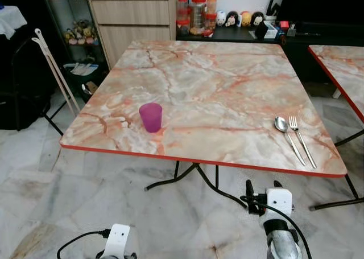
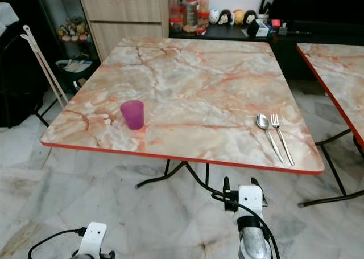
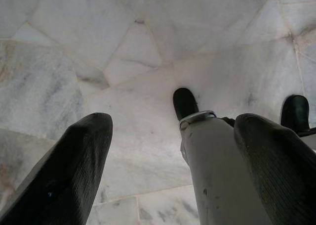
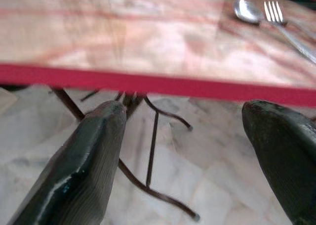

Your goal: Setting the table

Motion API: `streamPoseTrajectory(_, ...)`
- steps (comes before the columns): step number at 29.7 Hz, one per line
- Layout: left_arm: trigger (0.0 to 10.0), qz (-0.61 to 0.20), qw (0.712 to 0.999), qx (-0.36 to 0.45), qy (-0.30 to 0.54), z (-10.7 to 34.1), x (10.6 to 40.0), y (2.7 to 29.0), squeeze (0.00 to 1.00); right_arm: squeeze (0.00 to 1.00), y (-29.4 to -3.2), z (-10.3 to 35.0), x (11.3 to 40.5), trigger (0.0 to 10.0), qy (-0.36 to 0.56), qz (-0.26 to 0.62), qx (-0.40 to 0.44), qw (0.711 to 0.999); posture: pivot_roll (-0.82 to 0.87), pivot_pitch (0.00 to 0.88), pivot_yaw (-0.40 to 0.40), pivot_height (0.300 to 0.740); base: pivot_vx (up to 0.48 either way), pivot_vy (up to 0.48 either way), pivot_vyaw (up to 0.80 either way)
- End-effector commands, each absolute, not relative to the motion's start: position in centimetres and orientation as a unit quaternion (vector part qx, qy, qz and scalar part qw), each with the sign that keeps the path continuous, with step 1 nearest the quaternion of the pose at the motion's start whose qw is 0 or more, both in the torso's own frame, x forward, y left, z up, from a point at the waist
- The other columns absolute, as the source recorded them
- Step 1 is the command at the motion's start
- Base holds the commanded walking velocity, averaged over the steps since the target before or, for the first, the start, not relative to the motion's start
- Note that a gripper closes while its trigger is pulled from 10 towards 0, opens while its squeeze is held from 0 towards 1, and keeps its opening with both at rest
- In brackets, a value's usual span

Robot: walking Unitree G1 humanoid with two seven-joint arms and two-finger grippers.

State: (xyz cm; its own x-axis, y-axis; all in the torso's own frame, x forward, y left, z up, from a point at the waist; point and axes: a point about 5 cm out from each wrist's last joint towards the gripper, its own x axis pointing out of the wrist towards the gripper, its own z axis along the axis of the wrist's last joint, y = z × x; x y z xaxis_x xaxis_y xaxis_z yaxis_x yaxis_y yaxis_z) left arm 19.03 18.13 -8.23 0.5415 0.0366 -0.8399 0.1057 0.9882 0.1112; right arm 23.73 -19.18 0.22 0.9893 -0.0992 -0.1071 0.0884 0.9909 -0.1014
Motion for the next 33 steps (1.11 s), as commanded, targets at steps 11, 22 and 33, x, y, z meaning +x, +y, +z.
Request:
streamPoseTrajectory(11, 10.0, -0.019, 0.876, 0.078, 0.476, -8.2, 19.1, 18.1, 0.00, 0.00, -19.2, 1.5, 25.1, 10.0, 0.038, -0.055, -0.038, 0.997, -0.07, 0.000, 0.009, 0.740, 0.000, 0.000, 0.00)
streamPoseTrajectory(22, 10.0, -0.016, 0.880, 0.066, 0.469, -8.1, 19.3, 17.7, 0.00, 0.00, -20.7, 3.9, 28.2, 10.0, 0.019, -0.089, -0.019, 0.996, -0.07, 0.000, 0.011, 0.740, 0.000, 0.000, 0.00)
streamPoseTrajectory(33, 10.0, -0.014, 0.884, 0.065, 0.462, -7.9, 19.7, 17.6, 0.00, 0.00, -19.5, 4.4, 30.2, 10.0, 0.040, -0.058, -0.020, 0.997, -0.06, 0.000, 0.019, 0.740, 0.000, 0.000, 0.00)
